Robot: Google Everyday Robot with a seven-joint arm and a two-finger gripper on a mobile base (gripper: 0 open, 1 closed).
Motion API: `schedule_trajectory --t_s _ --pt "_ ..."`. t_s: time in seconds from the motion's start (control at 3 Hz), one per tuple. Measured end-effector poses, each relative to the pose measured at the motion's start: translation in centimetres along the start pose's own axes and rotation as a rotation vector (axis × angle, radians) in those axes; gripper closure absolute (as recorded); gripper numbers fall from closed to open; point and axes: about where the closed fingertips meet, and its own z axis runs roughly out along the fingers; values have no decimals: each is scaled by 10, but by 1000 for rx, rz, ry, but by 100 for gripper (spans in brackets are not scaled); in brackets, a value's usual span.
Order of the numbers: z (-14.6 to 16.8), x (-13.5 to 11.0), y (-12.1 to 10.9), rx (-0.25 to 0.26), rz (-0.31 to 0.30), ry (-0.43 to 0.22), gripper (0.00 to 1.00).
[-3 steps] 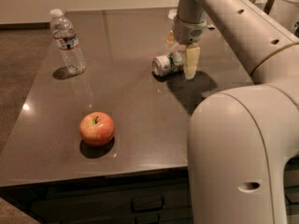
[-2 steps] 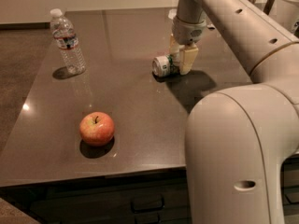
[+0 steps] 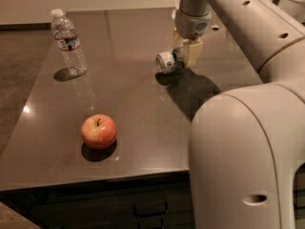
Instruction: Place 7up can upright
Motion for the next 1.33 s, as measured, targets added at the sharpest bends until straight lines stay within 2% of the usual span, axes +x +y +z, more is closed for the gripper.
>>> schedule_trajectory --t_s 0.33,1.0,1.33 --pt "-33 -1 -3 75 -84 54 100" --pt "-91 -11 3 256 -360 198 100" --pt "-99 -19 8 333 -513 292 100"
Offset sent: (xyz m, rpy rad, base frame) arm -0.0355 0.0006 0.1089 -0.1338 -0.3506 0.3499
